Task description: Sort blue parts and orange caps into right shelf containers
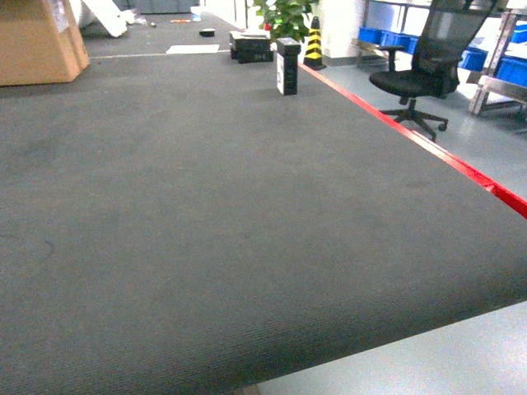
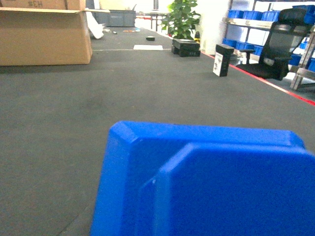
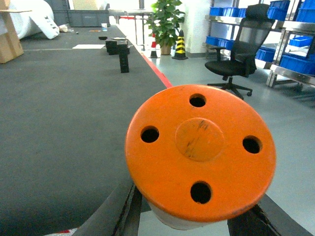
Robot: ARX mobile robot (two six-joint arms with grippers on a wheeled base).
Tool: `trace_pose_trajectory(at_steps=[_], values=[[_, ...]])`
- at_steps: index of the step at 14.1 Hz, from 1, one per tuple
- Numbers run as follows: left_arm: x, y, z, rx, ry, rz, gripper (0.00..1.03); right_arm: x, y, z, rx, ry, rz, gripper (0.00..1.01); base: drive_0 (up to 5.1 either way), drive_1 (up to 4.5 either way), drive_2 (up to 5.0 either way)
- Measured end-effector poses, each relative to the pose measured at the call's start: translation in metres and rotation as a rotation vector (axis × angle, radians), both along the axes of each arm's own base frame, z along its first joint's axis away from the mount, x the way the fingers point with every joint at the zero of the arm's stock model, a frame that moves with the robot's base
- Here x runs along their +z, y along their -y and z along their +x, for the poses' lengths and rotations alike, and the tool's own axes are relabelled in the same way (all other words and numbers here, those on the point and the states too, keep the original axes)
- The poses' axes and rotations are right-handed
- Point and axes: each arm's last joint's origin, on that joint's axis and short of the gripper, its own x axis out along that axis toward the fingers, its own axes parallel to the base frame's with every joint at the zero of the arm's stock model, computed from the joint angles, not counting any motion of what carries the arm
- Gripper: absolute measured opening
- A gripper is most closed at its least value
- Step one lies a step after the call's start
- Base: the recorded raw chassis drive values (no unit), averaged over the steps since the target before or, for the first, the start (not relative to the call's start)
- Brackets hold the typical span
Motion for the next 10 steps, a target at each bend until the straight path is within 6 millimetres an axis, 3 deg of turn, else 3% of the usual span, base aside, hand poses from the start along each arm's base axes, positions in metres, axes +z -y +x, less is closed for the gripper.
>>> trace_pose_trajectory(at_steps=[10], values=[[0.0000, 0.0000, 0.0000, 0.000, 0.000, 0.000, 0.44, 0.0000, 0.0000, 0.0000, 0.000, 0.000, 0.000, 0.42, -1.6, -1.62, -1.6]])
